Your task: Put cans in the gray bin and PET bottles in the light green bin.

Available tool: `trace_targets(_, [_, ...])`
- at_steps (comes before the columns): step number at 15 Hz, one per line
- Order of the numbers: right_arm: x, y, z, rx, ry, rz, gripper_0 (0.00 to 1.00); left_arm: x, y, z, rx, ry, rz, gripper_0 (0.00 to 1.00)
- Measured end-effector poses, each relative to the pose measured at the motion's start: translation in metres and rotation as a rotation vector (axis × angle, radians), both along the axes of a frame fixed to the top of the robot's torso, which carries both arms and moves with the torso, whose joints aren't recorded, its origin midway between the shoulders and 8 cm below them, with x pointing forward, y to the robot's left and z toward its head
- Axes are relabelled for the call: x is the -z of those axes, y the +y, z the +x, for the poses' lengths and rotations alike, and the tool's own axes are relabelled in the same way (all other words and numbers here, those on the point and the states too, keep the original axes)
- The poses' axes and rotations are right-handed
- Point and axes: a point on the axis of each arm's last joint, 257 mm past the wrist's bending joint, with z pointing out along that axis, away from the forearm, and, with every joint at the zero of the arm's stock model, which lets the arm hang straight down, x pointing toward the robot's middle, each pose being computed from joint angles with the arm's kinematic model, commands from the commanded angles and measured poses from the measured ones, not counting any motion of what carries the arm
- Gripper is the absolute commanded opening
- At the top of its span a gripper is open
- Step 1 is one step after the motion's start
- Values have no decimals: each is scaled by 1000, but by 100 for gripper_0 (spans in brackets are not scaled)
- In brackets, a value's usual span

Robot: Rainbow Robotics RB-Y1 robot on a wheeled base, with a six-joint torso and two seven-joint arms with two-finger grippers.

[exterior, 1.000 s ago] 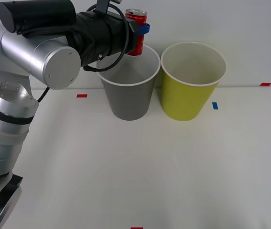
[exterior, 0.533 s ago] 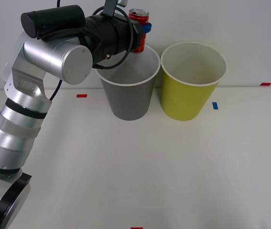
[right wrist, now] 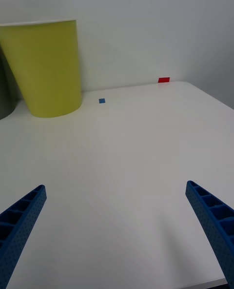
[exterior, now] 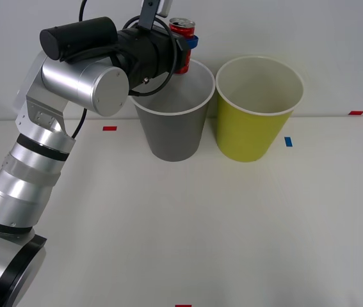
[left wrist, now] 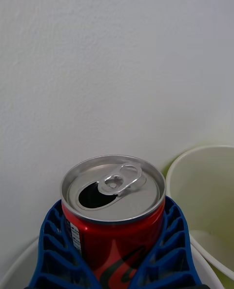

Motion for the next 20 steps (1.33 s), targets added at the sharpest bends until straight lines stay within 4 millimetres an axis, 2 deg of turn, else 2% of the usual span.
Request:
trace_targets(1, [0,0,0,0,0,0,100,0,0,0,0,0,1,71])
trace_targets(2, [0,0,0,0,0,0,100,0,0,0,0,0,1,100])
trace_targets(6, [0,0,0,0,0,0,100,-2,0,-1,6,4,-11,100])
trace_targets(8, [0,0,0,0,0,0,100,-14,2,-9,20,-14,-2,100])
trace_targets(15, [0,0,0,0,0,0,100,-51,33,-29,27,-92,63,100])
trace_targets(20, [0,0,0,0,0,0,100,-37,61,-71,27,-115,28,100])
